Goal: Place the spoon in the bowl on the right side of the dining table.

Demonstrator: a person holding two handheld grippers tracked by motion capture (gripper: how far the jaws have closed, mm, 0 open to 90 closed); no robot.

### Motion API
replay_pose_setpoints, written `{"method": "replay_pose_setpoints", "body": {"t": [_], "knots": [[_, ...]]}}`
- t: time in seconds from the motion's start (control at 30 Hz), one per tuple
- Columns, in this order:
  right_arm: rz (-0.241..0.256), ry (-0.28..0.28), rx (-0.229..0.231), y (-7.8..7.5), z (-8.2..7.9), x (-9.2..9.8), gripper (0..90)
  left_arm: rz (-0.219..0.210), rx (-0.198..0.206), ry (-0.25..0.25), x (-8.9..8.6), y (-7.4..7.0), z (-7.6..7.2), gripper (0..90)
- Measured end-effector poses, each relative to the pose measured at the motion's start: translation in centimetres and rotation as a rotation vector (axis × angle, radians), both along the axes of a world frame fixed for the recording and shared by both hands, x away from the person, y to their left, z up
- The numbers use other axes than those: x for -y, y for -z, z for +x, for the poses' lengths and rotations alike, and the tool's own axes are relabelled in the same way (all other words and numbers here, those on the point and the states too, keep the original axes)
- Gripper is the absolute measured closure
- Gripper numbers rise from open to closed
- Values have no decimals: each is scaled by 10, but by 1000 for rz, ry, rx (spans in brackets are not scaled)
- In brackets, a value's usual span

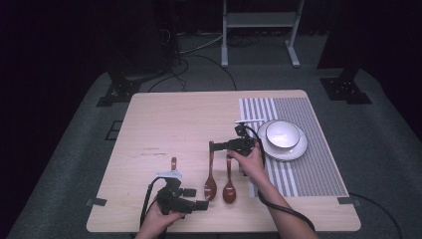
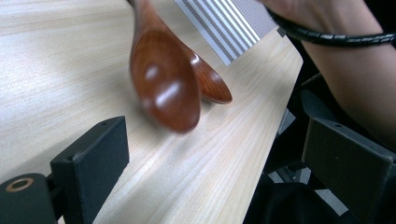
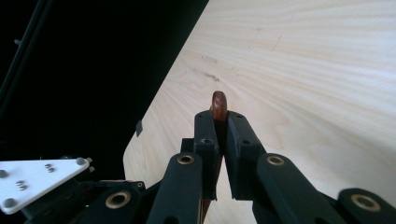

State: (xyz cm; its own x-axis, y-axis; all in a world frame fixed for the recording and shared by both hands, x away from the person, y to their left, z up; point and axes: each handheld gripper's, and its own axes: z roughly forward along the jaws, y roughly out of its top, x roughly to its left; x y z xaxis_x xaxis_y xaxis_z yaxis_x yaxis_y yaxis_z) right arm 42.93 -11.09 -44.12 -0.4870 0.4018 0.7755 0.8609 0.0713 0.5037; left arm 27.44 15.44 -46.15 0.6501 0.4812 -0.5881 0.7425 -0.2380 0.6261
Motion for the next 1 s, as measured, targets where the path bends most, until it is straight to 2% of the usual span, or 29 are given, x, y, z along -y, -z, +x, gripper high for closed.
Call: {"method": "replay_pose_setpoints", "body": {"t": [0.8, 1.0], "knots": [[-12, 161, 55, -36, 4, 79, 835, 2, -11, -20, -2, 2, 2, 62], [-14, 207, 58, -41, 5, 100, 835, 4, -8, -23, -2, 3, 2, 62]]}}
